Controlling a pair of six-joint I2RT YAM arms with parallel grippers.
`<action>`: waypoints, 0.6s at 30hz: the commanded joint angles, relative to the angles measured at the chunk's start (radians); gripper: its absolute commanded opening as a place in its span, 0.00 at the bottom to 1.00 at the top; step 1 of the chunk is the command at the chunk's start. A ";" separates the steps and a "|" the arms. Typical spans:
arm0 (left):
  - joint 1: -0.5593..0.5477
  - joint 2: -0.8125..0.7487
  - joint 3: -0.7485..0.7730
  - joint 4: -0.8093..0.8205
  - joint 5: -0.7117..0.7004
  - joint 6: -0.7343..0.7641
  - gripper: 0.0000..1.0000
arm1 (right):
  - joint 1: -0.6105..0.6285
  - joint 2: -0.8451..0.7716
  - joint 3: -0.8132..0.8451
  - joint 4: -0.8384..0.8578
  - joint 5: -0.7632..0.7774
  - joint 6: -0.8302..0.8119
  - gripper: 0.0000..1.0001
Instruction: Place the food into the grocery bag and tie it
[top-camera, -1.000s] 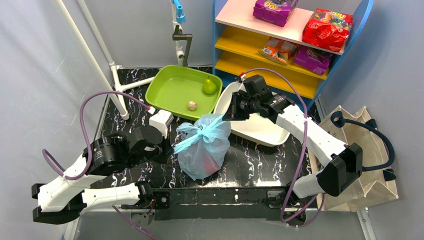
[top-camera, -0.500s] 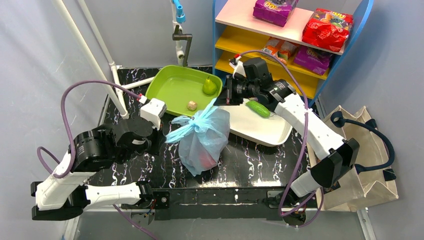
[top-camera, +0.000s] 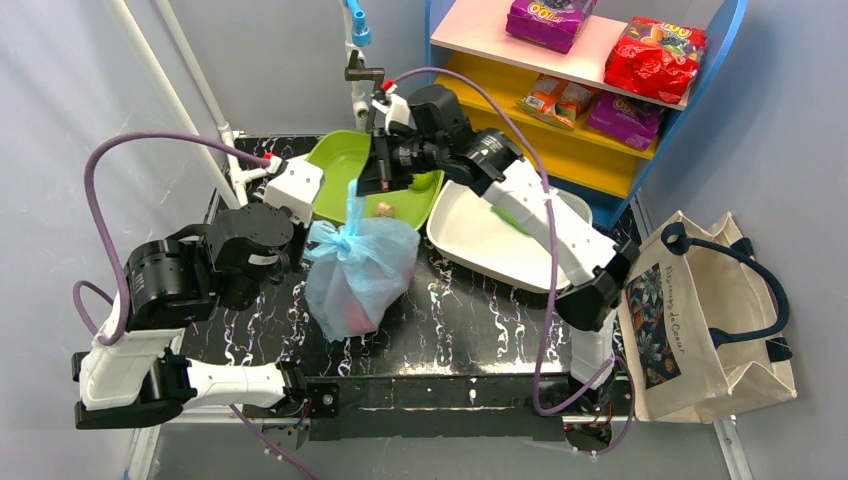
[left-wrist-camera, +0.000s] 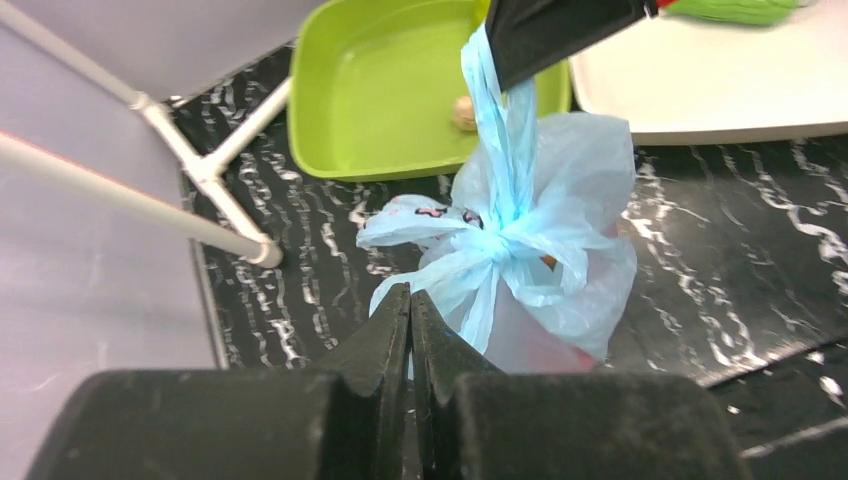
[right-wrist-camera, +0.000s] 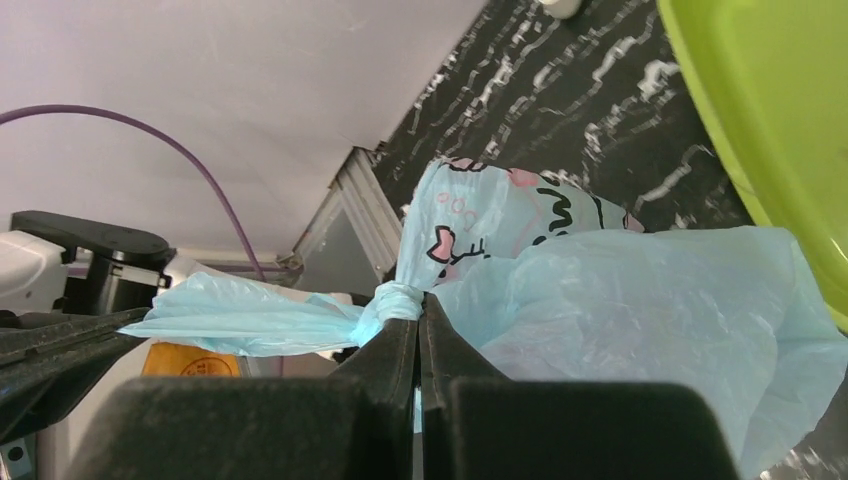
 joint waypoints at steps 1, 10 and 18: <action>0.001 -0.007 0.062 -0.077 -0.192 0.066 0.00 | 0.050 0.083 0.156 0.079 -0.043 0.035 0.01; 0.000 -0.171 -0.016 -0.054 -0.335 0.132 0.00 | 0.123 0.218 0.193 0.421 -0.068 0.171 0.01; 0.001 -0.308 -0.092 -0.037 -0.380 0.170 0.00 | 0.156 0.292 0.194 0.588 -0.069 0.242 0.01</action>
